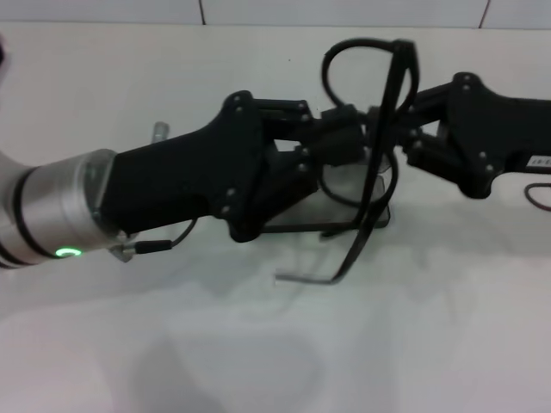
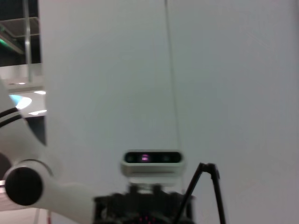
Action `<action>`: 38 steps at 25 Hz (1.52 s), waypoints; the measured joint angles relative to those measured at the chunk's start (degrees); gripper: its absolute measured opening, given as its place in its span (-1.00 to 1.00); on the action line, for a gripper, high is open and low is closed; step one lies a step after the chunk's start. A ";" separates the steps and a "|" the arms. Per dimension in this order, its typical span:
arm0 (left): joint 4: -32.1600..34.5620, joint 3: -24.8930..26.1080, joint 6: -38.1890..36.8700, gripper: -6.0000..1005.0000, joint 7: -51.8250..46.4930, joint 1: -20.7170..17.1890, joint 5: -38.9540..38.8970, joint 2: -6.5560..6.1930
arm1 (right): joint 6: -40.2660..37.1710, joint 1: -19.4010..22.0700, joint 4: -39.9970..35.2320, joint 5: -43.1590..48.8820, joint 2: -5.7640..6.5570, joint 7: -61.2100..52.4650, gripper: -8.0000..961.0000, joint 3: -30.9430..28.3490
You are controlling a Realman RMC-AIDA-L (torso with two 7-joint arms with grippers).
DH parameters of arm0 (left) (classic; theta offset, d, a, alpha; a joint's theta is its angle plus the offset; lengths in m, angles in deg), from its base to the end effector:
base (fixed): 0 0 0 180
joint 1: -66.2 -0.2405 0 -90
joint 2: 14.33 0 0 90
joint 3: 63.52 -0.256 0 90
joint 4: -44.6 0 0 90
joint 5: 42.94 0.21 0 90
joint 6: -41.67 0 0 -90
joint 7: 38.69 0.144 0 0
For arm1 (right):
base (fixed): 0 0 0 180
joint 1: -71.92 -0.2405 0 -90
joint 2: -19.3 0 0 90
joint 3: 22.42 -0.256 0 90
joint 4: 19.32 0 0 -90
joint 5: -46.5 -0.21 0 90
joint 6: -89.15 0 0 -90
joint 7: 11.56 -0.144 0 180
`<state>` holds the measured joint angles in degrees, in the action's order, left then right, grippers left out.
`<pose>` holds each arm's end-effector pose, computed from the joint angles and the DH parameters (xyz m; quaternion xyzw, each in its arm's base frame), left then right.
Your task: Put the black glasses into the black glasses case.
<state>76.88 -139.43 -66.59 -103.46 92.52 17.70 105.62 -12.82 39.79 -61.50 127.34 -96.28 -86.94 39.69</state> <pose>-0.1682 0.2722 -0.0087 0.8332 0.0386 0.5514 0.0168 0.1653 0.3242 0.0260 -0.9131 0.0206 0.4069 0.0140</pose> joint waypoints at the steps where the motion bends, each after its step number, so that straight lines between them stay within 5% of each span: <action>1: 0.01 0.27 -0.55 -0.73 0.00 -0.15 -0.11 -0.04 | 0.00 0.41 0.00 0.00 0.02 0.06 -0.83 -0.73; 11: 0.06 0.68 -2.07 -0.73 0.00 -0.67 -0.13 -0.15 | -3.58 2.63 0.52 -3.66 0.29 0.24 -0.84 -5.65; 38: -2.49 -1.87 -0.43 -0.73 0.73 1.59 0.63 0.27 | -3.86 -1.96 4.50 -3.93 -0.59 0.85 -0.84 -0.46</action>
<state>74.39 -141.30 -67.03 -102.73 94.11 18.33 105.90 -16.67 37.83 -57.00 123.41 -96.88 -86.08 39.22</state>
